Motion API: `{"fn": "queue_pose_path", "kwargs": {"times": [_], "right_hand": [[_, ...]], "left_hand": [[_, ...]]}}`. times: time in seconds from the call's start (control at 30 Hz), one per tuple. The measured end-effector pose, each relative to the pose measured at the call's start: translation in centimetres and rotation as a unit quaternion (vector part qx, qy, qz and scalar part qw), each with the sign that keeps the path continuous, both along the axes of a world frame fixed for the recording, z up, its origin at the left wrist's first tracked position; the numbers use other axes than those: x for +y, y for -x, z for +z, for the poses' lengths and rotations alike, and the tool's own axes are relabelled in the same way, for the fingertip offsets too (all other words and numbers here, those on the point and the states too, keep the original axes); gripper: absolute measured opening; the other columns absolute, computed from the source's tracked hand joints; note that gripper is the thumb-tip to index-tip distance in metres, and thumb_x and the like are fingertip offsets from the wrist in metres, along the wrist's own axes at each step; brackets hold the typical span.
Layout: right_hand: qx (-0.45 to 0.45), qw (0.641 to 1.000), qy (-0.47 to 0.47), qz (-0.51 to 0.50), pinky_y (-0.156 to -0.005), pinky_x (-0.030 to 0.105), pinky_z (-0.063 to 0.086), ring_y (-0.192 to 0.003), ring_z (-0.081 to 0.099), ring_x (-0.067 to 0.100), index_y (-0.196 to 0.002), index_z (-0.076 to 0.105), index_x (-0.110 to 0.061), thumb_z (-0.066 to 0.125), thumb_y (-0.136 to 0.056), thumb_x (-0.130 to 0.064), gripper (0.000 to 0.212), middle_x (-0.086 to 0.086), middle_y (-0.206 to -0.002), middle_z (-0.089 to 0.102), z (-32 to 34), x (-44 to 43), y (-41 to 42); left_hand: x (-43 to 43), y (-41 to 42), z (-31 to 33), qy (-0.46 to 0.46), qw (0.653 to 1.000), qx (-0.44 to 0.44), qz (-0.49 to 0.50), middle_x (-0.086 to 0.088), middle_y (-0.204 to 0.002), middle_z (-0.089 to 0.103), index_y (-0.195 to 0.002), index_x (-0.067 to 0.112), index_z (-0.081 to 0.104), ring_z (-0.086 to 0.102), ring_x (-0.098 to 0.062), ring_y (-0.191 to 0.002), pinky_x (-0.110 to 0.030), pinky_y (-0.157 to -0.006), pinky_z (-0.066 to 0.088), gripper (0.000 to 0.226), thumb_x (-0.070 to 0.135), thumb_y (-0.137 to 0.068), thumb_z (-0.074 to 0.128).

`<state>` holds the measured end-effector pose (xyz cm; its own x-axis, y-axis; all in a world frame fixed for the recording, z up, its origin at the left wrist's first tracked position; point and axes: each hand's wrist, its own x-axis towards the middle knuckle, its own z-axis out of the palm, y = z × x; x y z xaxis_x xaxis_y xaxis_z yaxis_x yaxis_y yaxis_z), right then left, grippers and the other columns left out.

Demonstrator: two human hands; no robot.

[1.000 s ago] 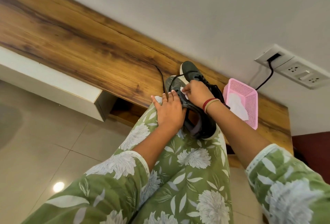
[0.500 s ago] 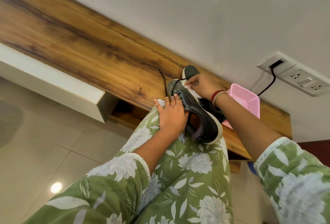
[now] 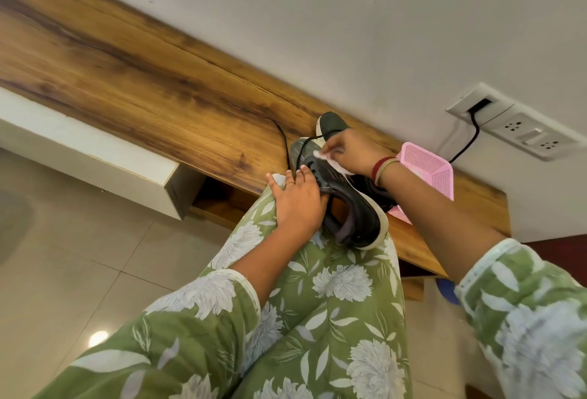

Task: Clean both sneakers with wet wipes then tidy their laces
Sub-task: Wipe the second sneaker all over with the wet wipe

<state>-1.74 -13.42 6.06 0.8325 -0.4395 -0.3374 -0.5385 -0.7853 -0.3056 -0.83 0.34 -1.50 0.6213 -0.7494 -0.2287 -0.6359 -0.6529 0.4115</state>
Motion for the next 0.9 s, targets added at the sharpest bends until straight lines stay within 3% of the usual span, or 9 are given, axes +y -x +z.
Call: {"fn": "queue_pose_path", "kwargs": {"times": [0.07, 0.23, 0.33, 0.4, 0.47, 0.6, 0.73, 0.9], "right_hand": [[-0.041, 0.998, 0.048, -0.009, -0.089, 0.026, 0.045, -0.101, 0.061, 0.019, -0.105, 0.072, -0.016, 0.054, -0.09, -0.007, 0.025, 0.004, -0.112, 0.067, -1.3, 0.4, -0.2], [0.018, 0.999, 0.013, 0.03, -0.088, 0.021, 0.041, -0.103, 0.061, 0.02, -0.105, 0.072, -0.01, 0.056, -0.09, -0.006, 0.023, 0.006, -0.11, 0.067, -2.7, 0.7, 0.8], [0.074, 0.994, -0.045, 0.066, -0.088, 0.018, 0.042, -0.1, 0.061, 0.014, -0.1, 0.073, -0.013, 0.058, -0.088, -0.004, 0.022, 0.002, -0.105, 0.069, -0.9, 0.7, 1.6], [0.129, 0.982, -0.109, 0.089, -0.079, 0.011, 0.042, -0.091, 0.059, 0.009, -0.101, 0.073, -0.013, 0.06, -0.088, -0.006, 0.02, 0.0, -0.099, 0.069, 1.4, 0.7, 1.7], [0.138, 0.975, -0.148, 0.092, -0.075, 0.013, 0.043, -0.083, 0.056, 0.005, -0.102, 0.072, -0.013, 0.061, -0.088, -0.008, 0.018, 0.001, -0.096, 0.068, 3.0, 0.6, 1.0], [-0.015, 1.0, 0.009, 0.003, -0.08, 0.019, 0.041, -0.096, 0.059, 0.009, -0.106, 0.071, -0.014, 0.055, -0.09, -0.005, 0.024, -0.001, -0.11, 0.067, 0.7, 0.9, -1.0], [0.058, 0.998, 0.028, 0.004, -0.094, 0.027, 0.045, -0.109, 0.06, 0.02, -0.109, 0.069, -0.009, 0.055, -0.089, -0.005, 0.025, 0.008, -0.114, 0.067, -2.0, 1.4, -0.3], [0.089, 0.995, -0.032, 0.044, -0.083, 0.019, 0.042, -0.102, 0.061, 0.014, -0.1, 0.072, -0.011, 0.055, -0.087, -0.002, 0.023, 0.002, -0.105, 0.069, 0.5, 2.4, 2.0]], "left_hand": [[-0.1, 0.0, -0.1, -0.005, 1.0, -0.004, 0.002, -0.009, -0.154, 0.029, -0.149, 0.003, 0.015, 0.018, -0.029, -0.144, -0.063, -0.11, -0.005, 0.07, 0.046, -0.098, 0.033], [-0.3, 0.1, -0.2, -0.018, 1.0, -0.013, 0.002, -0.012, -0.151, 0.034, -0.148, 0.001, 0.02, 0.022, -0.03, -0.143, -0.065, -0.109, -0.006, 0.069, 0.046, -0.097, 0.035], [-0.2, 0.4, -0.1, -0.03, 0.999, -0.024, -0.009, -0.012, -0.149, 0.036, -0.147, 0.001, 0.022, 0.026, -0.03, -0.142, -0.065, -0.109, -0.006, 0.068, 0.046, -0.097, 0.037], [-0.1, 0.5, -0.2, -0.026, 0.999, -0.033, -0.014, -0.012, -0.149, 0.036, -0.147, 0.001, 0.023, 0.027, -0.029, -0.141, -0.065, -0.109, -0.006, 0.069, 0.047, -0.097, 0.037], [0.0, 0.3, 0.0, -0.016, 1.0, -0.023, -0.005, -0.012, -0.149, 0.037, -0.147, 0.002, 0.023, 0.028, -0.028, -0.14, -0.064, -0.109, -0.006, 0.069, 0.048, -0.097, 0.035], [-0.1, 0.1, 0.2, -0.016, 1.0, -0.013, -0.001, -0.012, -0.147, 0.039, -0.146, 0.001, 0.023, 0.032, -0.028, -0.138, -0.065, -0.109, -0.005, 0.07, 0.049, -0.097, 0.035], [-0.1, 0.1, 0.1, -0.024, 1.0, -0.016, -0.002, -0.012, -0.147, 0.04, -0.146, 0.0, 0.023, 0.034, -0.028, -0.137, -0.066, -0.109, -0.004, 0.07, 0.048, -0.097, 0.035], [-0.4, 0.5, -0.2, -0.049, 0.998, -0.032, -0.015, -0.012, -0.148, 0.038, -0.147, 0.001, 0.022, 0.032, -0.028, -0.138, -0.067, -0.108, -0.006, 0.069, 0.045, -0.097, 0.038]]}}
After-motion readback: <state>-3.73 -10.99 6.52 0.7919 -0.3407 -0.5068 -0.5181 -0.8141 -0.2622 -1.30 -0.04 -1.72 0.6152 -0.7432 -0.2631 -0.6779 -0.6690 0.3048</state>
